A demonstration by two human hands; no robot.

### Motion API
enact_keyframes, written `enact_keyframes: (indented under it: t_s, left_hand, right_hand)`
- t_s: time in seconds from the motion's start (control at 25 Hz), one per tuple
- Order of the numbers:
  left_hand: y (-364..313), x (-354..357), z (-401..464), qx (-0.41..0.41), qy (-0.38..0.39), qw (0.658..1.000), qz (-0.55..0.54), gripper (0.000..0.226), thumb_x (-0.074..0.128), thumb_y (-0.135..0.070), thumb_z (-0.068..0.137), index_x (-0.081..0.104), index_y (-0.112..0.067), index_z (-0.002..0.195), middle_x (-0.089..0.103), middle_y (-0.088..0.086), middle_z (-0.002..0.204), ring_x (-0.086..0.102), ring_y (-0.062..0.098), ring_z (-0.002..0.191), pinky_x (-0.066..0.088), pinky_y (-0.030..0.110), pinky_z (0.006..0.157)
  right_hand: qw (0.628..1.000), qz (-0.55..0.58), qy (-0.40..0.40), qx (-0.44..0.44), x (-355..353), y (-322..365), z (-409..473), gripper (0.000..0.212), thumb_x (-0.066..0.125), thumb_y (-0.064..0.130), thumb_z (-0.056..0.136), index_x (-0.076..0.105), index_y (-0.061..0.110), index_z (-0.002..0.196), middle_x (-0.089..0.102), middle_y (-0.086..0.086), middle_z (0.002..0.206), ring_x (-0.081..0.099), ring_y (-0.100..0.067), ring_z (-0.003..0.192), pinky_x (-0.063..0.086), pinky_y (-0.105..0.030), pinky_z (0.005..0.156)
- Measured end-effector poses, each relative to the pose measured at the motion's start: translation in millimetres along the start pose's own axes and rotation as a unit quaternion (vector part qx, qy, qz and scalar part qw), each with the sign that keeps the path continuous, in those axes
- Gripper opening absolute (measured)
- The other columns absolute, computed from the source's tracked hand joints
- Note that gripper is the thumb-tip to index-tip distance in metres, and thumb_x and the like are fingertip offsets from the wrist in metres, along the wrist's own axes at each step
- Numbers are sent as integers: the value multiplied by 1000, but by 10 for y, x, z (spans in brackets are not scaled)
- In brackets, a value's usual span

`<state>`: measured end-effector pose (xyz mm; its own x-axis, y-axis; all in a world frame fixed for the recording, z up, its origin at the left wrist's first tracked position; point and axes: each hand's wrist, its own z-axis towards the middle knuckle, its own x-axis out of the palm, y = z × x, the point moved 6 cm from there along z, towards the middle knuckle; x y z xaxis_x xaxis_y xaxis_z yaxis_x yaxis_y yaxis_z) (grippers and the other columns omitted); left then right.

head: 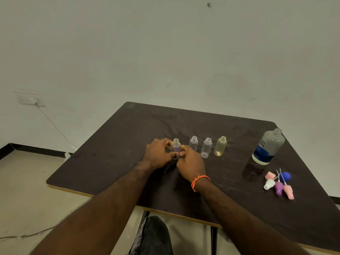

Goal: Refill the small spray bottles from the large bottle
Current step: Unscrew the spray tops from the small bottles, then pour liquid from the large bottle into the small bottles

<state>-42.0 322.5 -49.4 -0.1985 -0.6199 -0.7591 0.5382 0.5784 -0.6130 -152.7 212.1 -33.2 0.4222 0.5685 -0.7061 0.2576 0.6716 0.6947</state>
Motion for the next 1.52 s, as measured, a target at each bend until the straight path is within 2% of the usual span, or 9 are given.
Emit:
enact_keyframes:
  t_s: [0.32,0.52,0.64,0.72,0.92,1.12,1.2,1.36,1.52]
  left_hand:
    - [-399,272,-243,101,23,994,-39,38,76,-62,71,66,-29,88,65,-17,88,60,9,91,54,46,87]
    - [-547,465,-323,114,26,993,-12,43,76,-63,71,64,-31,98,64,-19,97,57,8,99,51,46,94]
    - [-552,425,-382,99,23,995,-7,64,77,-70,71,64,-32,120,67,-17,115,56,9,114,46,40,104]
    - [-612,308,-453,107,-10,994,-8,82,71,-76,71,56,-28,136,63,-17,124,50,10,122,40,38,104]
    - [-1226,-67,-399,190,-110,975,-20,82,66,-77,78,55,-25,139,57,-11,134,43,11,128,34,36,102]
    - [-2186,314,-16,236,-22,970,52,87,68,-75,81,46,-25,149,53,-1,146,36,16,142,28,41,112]
    - [-2418,582,142,219,30,972,75,90,70,-71,83,40,-26,155,47,2,155,28,19,151,21,44,118]
    - [-2737,1070,467,204,81,971,97,90,70,-65,87,36,-23,158,43,8,160,26,24,155,19,49,121]
    - [-2878,1521,750,195,112,969,103,85,72,-57,88,37,-18,156,48,9,154,29,26,152,22,49,117]
  right_hand:
    - [989,-32,-114,93,-419,-356,-240,15,55,13,83,62,27,83,64,10,80,61,-16,77,46,-31,64]
    - [991,-64,-100,60,-639,-461,-401,14,53,17,89,65,24,87,62,6,77,57,-16,72,42,-30,62]
    - [993,-65,-93,37,-674,-444,-466,18,51,20,90,67,26,97,70,2,88,63,-20,80,53,-36,70]
    - [992,-57,-109,33,-752,-463,-515,24,49,21,91,67,27,105,72,1,94,66,-21,87,56,-41,76]
    - [983,-78,-160,40,-1343,-727,-506,22,49,21,97,65,26,112,71,3,96,64,-13,83,56,-38,77]
    - [959,-92,-258,78,-2310,-1160,-403,22,47,18,95,64,21,110,71,-6,97,63,-22,83,54,-37,75]
    - [959,-81,-249,110,-2562,-1404,-317,24,54,17,93,60,19,116,70,-7,108,65,-24,94,57,-43,84]
    - [977,-28,-148,154,-2743,-1785,-102,67,72,11,81,45,16,142,57,-8,140,57,-28,124,50,-47,103]
    - [985,-18,-90,147,-2723,-2015,179,83,77,15,80,34,17,151,50,-8,148,54,-29,128,47,-47,106]
